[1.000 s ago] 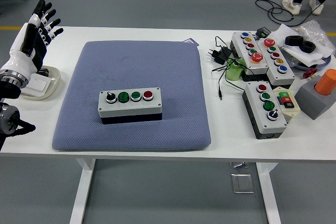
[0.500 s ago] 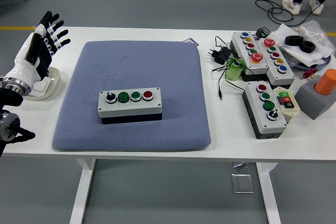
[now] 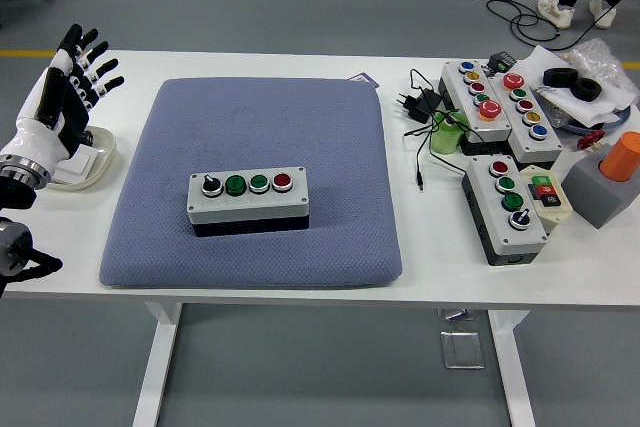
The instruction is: Pick up the button,place it on the desk,press the button,press the button
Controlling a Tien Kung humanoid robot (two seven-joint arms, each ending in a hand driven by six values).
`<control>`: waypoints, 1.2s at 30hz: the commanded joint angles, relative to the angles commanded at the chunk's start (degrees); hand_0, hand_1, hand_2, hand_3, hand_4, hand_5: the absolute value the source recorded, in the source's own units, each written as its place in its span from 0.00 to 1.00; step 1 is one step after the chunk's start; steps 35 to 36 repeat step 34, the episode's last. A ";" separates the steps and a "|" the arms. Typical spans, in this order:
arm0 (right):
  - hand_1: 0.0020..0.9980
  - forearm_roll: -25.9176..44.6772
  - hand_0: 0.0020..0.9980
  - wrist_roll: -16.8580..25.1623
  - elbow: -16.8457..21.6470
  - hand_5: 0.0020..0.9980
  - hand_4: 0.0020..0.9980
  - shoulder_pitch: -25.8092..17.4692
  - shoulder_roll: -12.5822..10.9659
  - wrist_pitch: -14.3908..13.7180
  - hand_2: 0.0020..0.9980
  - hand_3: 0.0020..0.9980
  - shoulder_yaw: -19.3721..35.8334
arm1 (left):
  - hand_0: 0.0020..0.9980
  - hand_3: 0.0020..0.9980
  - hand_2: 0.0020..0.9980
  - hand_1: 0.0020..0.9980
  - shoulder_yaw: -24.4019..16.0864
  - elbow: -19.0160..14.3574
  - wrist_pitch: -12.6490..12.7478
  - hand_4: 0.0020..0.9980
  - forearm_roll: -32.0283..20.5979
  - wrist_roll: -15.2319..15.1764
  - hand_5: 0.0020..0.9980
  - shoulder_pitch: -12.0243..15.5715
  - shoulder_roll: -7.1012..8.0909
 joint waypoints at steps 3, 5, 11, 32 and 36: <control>0.49 0.35 0.63 0.11 0.00 0.01 0.26 0.25 0.00 -0.03 0.54 0.58 -0.13 | 0.83 0.99 0.99 0.93 -0.04 -0.16 0.09 0.78 0.00 -0.10 1.00 -0.24 -0.02; 0.49 0.33 0.63 0.15 0.00 0.01 0.26 0.37 -0.03 -0.02 0.54 0.58 -0.14 | 0.83 0.99 0.99 0.93 -0.08 -0.24 0.17 0.78 0.01 -0.16 1.00 -0.30 -0.05; 0.49 0.42 0.63 0.22 0.00 0.01 0.26 0.51 -0.09 0.00 0.54 0.58 -0.23 | 0.83 0.99 0.99 0.92 0.04 -0.29 0.26 0.78 0.00 -0.19 1.00 -0.41 -0.04; 0.49 1.16 0.63 0.43 0.00 0.01 0.26 0.20 0.01 -0.12 0.54 0.58 -0.36 | 0.83 0.98 0.98 0.92 0.61 0.16 0.25 0.75 0.19 -0.05 1.00 -0.44 0.16; 0.49 1.24 0.63 0.42 0.00 0.01 0.26 0.14 0.06 -0.13 0.54 0.58 -0.38 | 0.83 0.98 0.98 0.92 0.64 0.16 0.25 0.75 0.19 -0.04 1.00 -0.31 0.15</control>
